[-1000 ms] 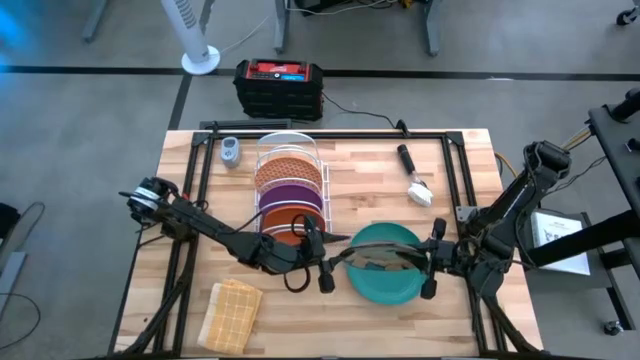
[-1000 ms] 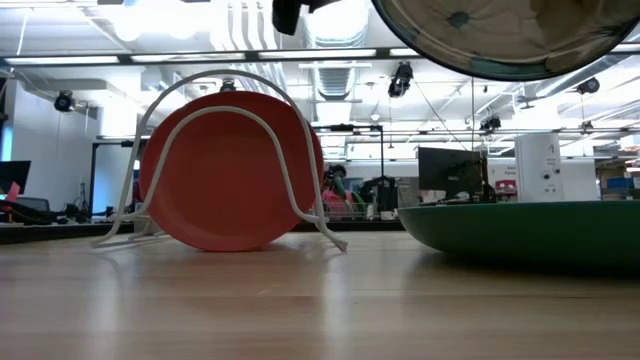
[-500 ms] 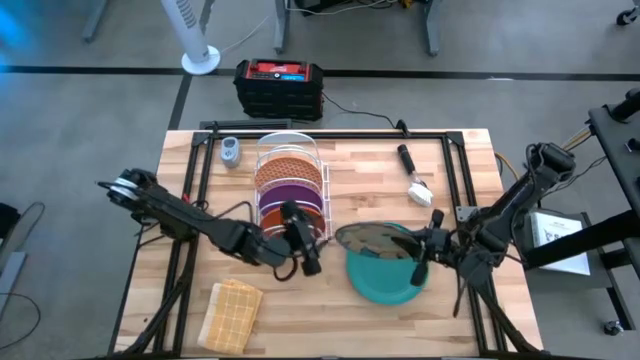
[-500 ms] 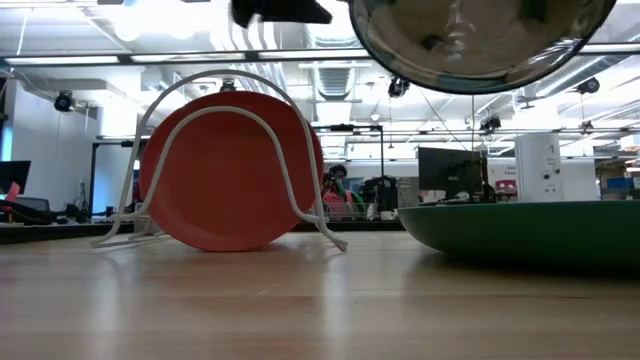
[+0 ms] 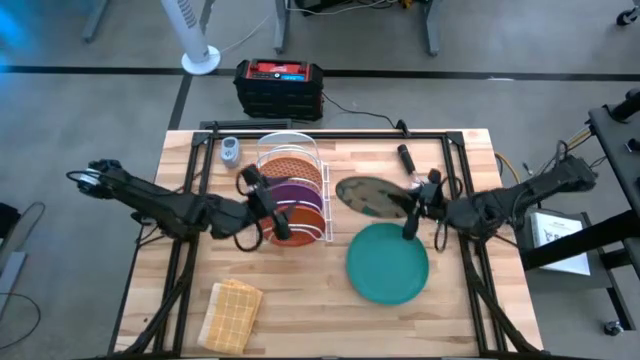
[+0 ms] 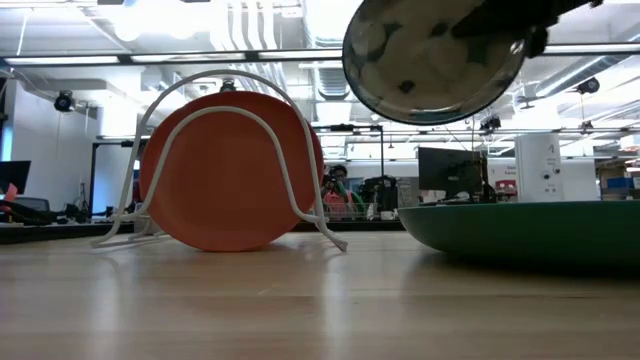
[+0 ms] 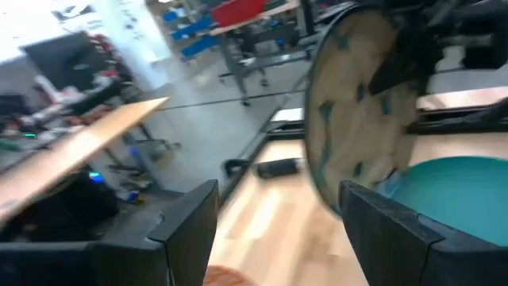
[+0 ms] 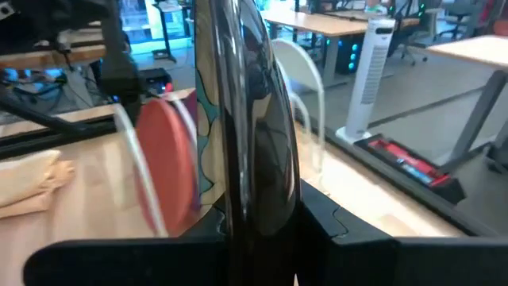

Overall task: Sort dishes
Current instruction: Put the white/blue plate into the dish rack

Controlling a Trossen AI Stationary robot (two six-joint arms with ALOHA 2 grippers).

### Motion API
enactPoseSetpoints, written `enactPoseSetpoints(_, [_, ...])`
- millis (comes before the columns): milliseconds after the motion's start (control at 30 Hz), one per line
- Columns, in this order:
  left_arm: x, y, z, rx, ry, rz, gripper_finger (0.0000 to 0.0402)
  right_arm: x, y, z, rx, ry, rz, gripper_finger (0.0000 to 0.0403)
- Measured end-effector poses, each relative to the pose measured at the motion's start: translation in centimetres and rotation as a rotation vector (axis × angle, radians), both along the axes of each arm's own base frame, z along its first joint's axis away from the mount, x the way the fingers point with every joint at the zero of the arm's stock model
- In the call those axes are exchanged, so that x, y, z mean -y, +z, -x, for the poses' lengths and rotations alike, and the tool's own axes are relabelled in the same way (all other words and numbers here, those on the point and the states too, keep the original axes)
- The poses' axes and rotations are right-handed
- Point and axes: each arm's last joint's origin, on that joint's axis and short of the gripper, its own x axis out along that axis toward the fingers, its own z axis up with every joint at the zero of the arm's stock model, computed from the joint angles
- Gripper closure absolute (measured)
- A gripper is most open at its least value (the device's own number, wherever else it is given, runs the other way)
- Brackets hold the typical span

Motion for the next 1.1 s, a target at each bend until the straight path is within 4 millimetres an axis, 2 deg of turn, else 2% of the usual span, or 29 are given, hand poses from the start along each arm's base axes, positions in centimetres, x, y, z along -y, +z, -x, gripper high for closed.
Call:
enactPoseSetpoints(200, [-3.2,-0.4,2.2,0.035,0.08,-0.052,0.0154,4.0,1.0,-0.4,-0.005,-0.012,0.05,0.0358])
enactPoseSetpoints(333, [-5.4,-1.1,3.7,0.078,0.15,-0.062,0.0154,6.3,1.7,-0.9,0.04,0.035,0.066,0.0358])
enactPoseSetpoints(467, [-6.8,-1.1,5.2,0.116,0.149,-0.056,0.0155,8.4,2.0,-1.3,0.068,0.075,0.103,0.0358])
enactPoseSetpoints(633, [-7.6,-0.2,6.8,0.162,0.171,-0.062,0.0155,11.0,2.3,-1.8,0.095,0.076,0.161,0.0358])
enactPoseSetpoints(833, [-7.9,0.4,7.7,0.169,0.196,-0.088,0.0155,13.6,1.5,-2.7,0.078,0.084,0.193,0.0359])
enactPoseSetpoints(1100, [-8.4,0.3,8.1,0.16,0.265,-0.095,0.0155,15.6,0.4,-3.6,0.043,0.105,0.221,0.0359])
